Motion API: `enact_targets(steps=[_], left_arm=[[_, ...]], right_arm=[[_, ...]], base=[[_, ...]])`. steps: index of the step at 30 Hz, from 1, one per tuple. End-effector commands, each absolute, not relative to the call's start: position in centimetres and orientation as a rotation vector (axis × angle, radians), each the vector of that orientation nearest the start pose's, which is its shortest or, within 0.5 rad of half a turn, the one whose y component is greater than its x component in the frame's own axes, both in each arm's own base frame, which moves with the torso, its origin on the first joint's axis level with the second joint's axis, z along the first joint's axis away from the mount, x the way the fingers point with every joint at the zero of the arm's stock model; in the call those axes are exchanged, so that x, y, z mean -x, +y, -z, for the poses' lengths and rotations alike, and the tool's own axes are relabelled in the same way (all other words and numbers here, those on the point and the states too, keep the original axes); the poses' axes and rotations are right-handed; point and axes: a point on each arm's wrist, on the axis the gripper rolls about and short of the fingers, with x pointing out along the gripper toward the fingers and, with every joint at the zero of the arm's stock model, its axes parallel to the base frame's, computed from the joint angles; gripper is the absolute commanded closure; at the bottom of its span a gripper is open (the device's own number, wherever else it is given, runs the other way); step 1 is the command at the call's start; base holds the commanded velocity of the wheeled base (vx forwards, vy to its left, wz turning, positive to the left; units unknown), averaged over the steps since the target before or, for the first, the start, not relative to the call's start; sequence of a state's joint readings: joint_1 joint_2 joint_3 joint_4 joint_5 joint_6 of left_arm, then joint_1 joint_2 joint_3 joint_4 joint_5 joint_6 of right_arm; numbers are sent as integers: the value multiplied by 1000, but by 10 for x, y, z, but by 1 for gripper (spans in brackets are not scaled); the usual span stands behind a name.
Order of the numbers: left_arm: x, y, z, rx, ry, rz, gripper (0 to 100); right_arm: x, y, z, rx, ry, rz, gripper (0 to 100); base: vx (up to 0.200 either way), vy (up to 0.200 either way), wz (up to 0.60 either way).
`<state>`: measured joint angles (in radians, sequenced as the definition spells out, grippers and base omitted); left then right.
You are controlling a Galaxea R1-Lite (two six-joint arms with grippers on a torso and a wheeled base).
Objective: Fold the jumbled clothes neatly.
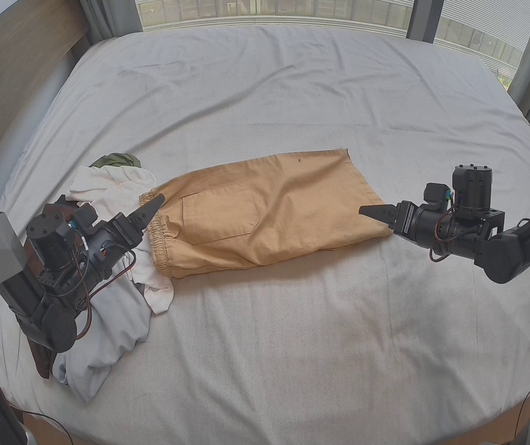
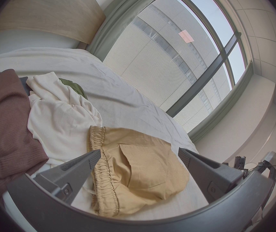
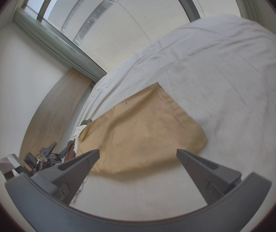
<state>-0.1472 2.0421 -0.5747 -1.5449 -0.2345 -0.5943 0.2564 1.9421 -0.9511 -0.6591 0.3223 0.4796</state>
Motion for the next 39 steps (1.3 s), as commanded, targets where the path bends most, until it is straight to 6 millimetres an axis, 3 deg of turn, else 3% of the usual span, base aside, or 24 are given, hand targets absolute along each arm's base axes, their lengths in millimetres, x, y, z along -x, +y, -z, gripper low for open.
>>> enact_targets(steps=[1, 12, 18, 31, 39], left_arm=[[-319, -55, -112, 578, 43, 405, 0], [-320, -55, -108, 577, 57, 400, 0], [-321, -55, -104, 578, 68, 397, 0], [-321, -59, -101, 576, 79, 403, 0], [-322, -59, -101, 576, 79, 402, 0]], right_arm=[[-338, 97, -145, -490, 480, -491, 0], [-359, 100, -94, -517, 612, -439, 0], [-372, 103, -73, -532, 586, -442, 0], [-396, 108, -44, -648, 467, -464, 0], [-406, 131, -26, -694, 392, -538, 0]], base=[[0, 0, 0], [0, 0, 0], [0, 0, 0], [0, 0, 0], [0, 0, 0]])
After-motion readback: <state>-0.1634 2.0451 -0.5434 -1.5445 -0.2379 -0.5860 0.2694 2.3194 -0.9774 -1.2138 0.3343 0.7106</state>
